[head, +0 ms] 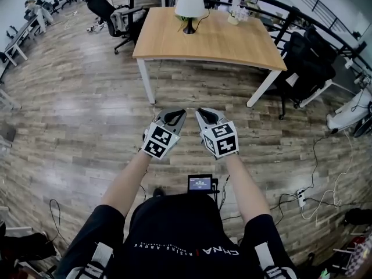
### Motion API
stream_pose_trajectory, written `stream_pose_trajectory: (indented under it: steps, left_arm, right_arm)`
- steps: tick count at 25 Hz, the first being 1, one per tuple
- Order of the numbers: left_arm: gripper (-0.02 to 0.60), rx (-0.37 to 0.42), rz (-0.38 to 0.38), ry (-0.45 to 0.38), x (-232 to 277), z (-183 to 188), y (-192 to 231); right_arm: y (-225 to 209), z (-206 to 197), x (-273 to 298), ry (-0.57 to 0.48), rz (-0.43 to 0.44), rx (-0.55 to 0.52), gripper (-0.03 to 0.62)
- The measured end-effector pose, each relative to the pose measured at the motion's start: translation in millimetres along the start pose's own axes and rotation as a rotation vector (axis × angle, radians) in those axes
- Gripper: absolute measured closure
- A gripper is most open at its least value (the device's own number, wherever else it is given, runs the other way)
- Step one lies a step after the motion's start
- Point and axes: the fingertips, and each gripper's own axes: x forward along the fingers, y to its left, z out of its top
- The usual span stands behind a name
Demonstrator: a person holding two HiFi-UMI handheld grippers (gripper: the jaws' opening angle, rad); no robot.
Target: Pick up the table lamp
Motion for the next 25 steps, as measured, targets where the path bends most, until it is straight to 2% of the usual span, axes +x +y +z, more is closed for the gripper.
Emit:
stream_pose_trajectory:
  steps: [5, 13, 20, 25]
  left_arm:
    - [0.561, 0.005, 0.04, 0.026, 22, -1, -9]
    - [0.561, -0.055, 0.067, 0.047, 44, -10, -3]
    - [0.561, -0.075, 0.037, 0.033, 99, -24, 48]
    - [0.561, -0.077, -0.011, 0.031, 138, -31, 117]
  right_arm:
    - [-28, -9, -8, -0.026, 0.008, 0.019, 0.549]
    - [-61, -23, 1, -0.037, 0.027, 0.092, 0.549]
    - [-96, -21, 61, -0.006, 0.021, 0.101, 0.548]
    - [-119, 10, 130, 0.015, -0.005, 0.097, 0.548]
